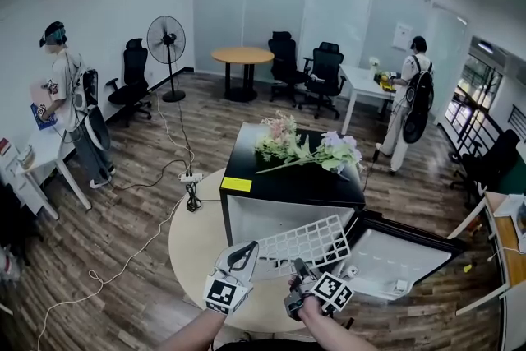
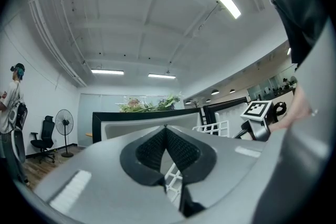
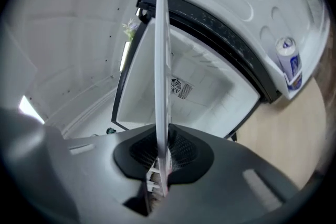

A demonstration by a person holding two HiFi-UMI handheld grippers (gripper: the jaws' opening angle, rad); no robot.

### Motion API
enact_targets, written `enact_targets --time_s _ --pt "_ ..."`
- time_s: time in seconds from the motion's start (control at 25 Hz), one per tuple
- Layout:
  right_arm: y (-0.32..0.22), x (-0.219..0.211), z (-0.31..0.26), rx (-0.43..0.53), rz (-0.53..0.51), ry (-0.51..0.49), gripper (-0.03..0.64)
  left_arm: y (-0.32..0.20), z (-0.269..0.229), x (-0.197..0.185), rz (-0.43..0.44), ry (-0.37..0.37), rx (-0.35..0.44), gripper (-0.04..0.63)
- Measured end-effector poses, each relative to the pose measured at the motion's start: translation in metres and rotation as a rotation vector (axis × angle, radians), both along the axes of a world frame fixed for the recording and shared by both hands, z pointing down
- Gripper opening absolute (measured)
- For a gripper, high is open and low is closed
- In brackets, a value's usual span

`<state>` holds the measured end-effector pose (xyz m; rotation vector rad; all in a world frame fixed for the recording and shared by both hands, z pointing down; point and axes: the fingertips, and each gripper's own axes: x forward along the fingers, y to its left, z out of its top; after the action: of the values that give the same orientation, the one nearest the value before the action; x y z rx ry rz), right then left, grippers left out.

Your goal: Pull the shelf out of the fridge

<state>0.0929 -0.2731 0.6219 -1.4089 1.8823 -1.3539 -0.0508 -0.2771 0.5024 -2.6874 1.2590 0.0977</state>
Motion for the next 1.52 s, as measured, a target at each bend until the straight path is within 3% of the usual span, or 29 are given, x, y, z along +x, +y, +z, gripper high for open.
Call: enact_targets --time_s 0.44,0.8,1.16,1.52 --pt "0.016 0.024 -0.001 0.107 -0.053 0.514 0.035 -0.003 0.001 0.01 0.013 -0.013 0.005 0.0" --pt "0.029 0.049 -0.01 0.202 -0.013 0.825 0.035 -0.01 0.003 0.016 0.025 -0.017 -0.007 0.0" --pt "0.041 0.069 -0.041 0.347 0.04 1.052 0.035 -0.017 0.005 0.03 0.05 -0.024 -0.011 0.0" --pt "0.045 0.075 -0.08 0.504 0.091 1.154 0.035 -0.023 0.004 0.038 0.053 -0.026 -0.005 0.0"
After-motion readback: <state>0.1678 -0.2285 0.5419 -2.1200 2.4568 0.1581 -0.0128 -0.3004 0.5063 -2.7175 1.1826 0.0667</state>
